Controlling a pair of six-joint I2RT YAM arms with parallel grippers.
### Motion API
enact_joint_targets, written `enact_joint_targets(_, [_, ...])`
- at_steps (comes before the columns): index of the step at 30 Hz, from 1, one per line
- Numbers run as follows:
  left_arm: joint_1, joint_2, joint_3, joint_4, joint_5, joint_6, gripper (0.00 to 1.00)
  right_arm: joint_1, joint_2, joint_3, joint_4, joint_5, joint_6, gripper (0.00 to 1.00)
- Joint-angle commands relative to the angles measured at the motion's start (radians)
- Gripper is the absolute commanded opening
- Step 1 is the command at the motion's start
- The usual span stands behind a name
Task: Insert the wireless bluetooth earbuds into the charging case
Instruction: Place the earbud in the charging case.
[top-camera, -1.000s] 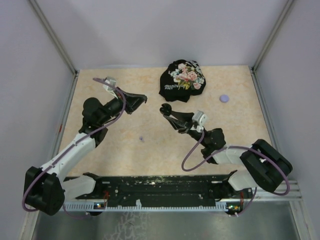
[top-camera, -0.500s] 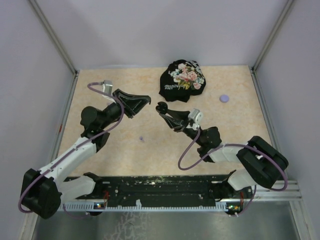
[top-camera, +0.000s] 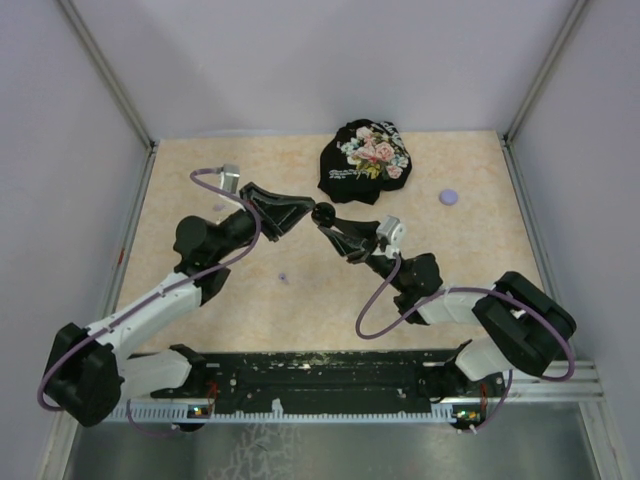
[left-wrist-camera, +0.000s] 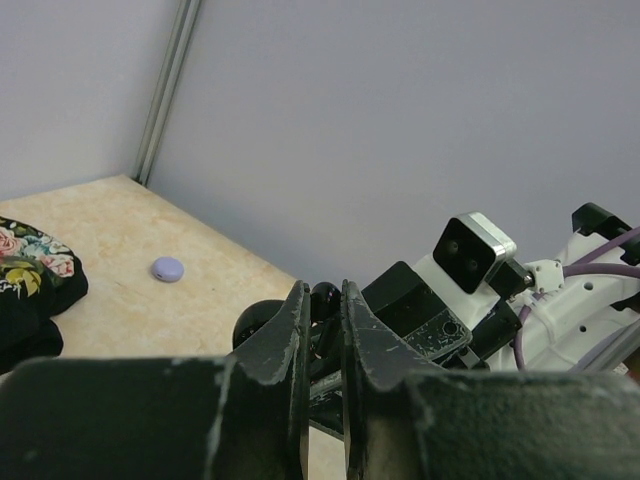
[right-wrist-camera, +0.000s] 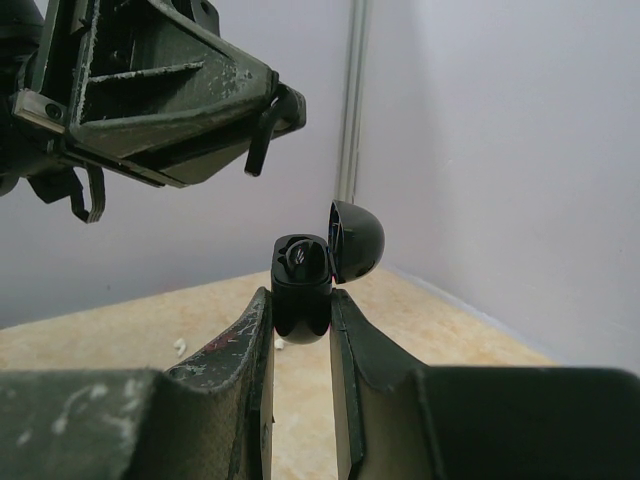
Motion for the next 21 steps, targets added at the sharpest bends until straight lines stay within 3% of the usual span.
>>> enact_joint_targets(1, [-0.02, 0.021, 0.0, 0.051, -0.018, 0.012, 0.11, 0.011, -0.016, 0.043, 0.164, 0.014, 0.024, 0.0])
enact_joint_targets(21, [-0.057, 0.052, -0.016, 0.028, -0.055, 0.08, 0.11, 0.011, -0.063, 0.035, 0.165, 0.011, 0.033, 0.0])
